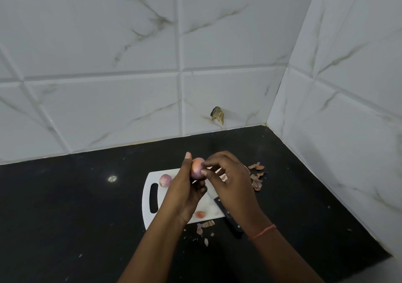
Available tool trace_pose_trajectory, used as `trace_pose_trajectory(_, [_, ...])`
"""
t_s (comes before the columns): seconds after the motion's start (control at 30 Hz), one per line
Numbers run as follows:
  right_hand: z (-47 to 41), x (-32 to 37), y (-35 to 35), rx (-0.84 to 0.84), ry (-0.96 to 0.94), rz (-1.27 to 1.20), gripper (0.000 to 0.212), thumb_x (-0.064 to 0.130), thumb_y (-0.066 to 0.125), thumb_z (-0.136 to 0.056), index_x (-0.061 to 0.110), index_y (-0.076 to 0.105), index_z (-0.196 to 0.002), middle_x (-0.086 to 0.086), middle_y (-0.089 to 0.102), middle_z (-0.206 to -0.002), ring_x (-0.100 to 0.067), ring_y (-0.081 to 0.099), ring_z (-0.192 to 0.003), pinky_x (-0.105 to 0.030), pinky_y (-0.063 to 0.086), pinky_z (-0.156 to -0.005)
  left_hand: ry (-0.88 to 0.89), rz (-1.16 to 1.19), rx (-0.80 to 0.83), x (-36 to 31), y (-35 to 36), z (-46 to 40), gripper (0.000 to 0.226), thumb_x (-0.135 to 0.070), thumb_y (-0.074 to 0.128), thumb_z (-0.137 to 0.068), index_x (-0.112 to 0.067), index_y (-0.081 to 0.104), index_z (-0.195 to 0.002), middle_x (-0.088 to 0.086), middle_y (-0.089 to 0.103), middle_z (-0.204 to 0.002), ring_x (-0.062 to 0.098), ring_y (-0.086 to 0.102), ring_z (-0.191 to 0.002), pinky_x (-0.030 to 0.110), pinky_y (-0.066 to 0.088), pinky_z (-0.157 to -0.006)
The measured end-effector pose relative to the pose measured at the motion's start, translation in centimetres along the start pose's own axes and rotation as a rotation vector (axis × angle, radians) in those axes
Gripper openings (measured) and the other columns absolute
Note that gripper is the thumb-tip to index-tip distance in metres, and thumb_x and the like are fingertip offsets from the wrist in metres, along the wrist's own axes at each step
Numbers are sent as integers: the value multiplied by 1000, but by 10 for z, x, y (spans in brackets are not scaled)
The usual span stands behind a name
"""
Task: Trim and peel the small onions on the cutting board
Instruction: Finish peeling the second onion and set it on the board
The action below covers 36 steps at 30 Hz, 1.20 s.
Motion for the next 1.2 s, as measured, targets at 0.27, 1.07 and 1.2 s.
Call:
trace_pose_trajectory(0.27, [-6,-1,-2,89,13,93,6,15,58,-93,20,61,-96,12,57,-93,-6,54,-90,-30,49,-79,58,-66,3,0,-3,-2,54,-51,60,-91,-4,65,-117,9,60,-91,11,54,-66,24,52,-63])
trace_pose_trajectory(1.07, [4,-12,-10,116,457,-822,42,13,65,-89,22,60,-130,-1,62,-131,-20,59,-122,-44,48,-102,581,-527,23,-10,-11,5,27,-8,75,-84,-15,75,-111,4,78,-88,12,72,-67,18,55,-62])
trace_pose_trajectory(1.2, [4,-11,-12,1,432,-646,39,11,71,-85,27,64,-121,9,67,-119,-5,62,-112,-27,53,-93,814,-787,-25,-9,-13,4,32,-17,81,-81,-23,75,-112,-8,75,-99,8,71,-83,18,56,-72])
Point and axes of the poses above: each hand's wrist, its own z-axis away from the middle knuckle, its own y-axis out of the palm, x = y × z, the point moved 1 cm from there along -z, towards the middle knuckle
